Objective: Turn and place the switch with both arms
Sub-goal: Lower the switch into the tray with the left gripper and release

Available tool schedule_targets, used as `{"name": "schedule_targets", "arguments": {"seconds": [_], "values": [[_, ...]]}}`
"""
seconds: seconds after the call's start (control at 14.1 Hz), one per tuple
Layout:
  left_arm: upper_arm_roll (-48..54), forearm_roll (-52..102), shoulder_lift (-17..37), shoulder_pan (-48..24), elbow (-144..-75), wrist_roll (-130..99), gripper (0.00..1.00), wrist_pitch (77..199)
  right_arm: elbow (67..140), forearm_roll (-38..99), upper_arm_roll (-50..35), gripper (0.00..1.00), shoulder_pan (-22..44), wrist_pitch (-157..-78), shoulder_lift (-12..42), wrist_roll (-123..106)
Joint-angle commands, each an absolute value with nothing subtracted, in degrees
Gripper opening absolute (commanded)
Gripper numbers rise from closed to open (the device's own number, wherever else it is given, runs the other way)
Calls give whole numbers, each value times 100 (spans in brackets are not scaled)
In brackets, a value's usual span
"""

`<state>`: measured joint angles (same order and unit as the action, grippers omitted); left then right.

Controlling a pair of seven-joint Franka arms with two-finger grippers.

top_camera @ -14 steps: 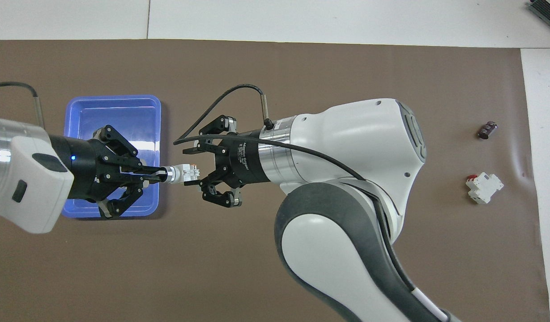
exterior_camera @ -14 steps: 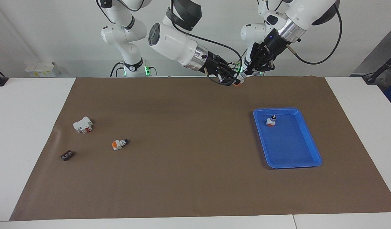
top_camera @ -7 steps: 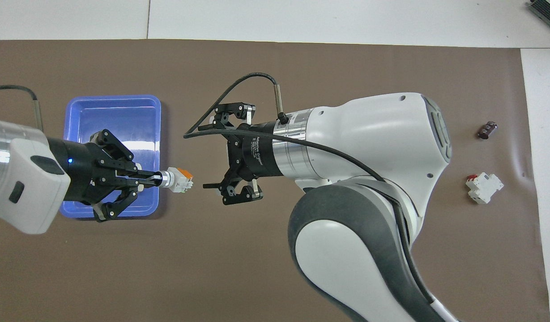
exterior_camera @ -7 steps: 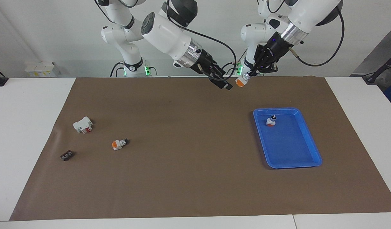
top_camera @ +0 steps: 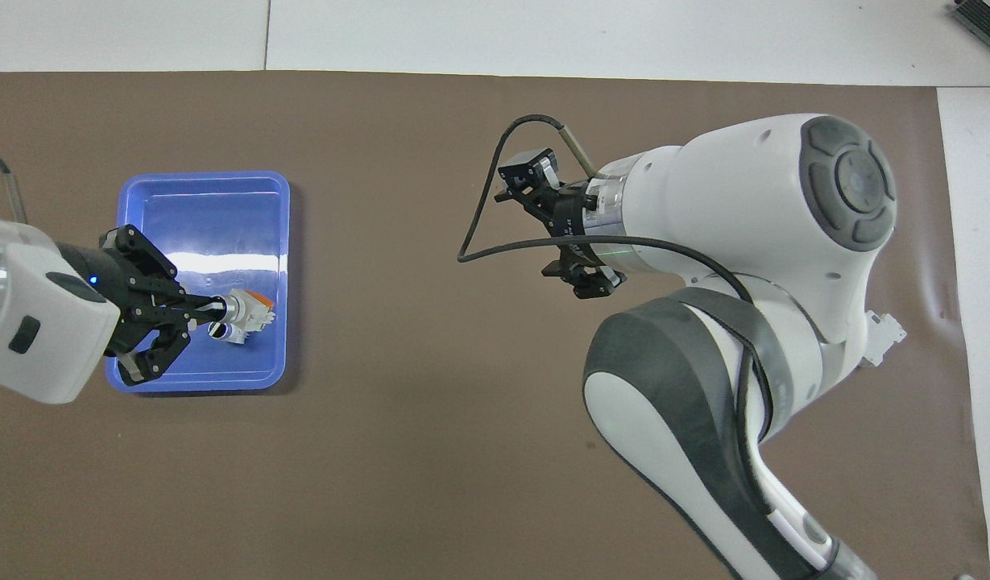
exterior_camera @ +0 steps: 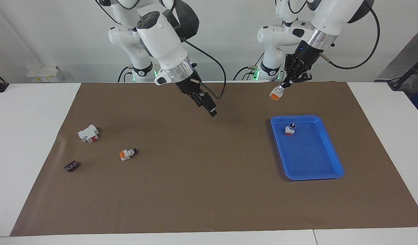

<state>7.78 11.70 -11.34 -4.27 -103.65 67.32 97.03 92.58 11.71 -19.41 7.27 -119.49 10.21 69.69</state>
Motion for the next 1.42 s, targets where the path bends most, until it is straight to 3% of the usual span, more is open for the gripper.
{"name": "schedule_targets", "arguments": {"seconds": [0.0, 0.21, 0.5, 0.78, 0.92, 1.35], "values": [[791, 793, -1248, -343, -10599, 6644, 0, 9895, 9413, 372, -1847, 99, 493, -11323, 704, 5552], [791, 555, -1108, -299, -10705, 6653, 0, 10238, 9404, 299, -891, 99, 492, -10593, 326, 3601], [782, 11, -468, -299, -10626, 6697, 0, 10766, 9308, 264, 95, 99, 457, -9670, -122, 1611], [633, -438, 367, -308, -10538, 6715, 0, 11381, 8668, -229, 71, 99, 46, -8432, -308, 1002], [589, -439, 535, -308, -10643, 6689, 0, 11600, 8683, -36, -8, 99, -253, -8271, -316, 1019], [378, -439, 1018, -299, -10837, 6610, 0, 11979, 9158, -123, -9, 99, 52, -8464, -483, 1134]]}}
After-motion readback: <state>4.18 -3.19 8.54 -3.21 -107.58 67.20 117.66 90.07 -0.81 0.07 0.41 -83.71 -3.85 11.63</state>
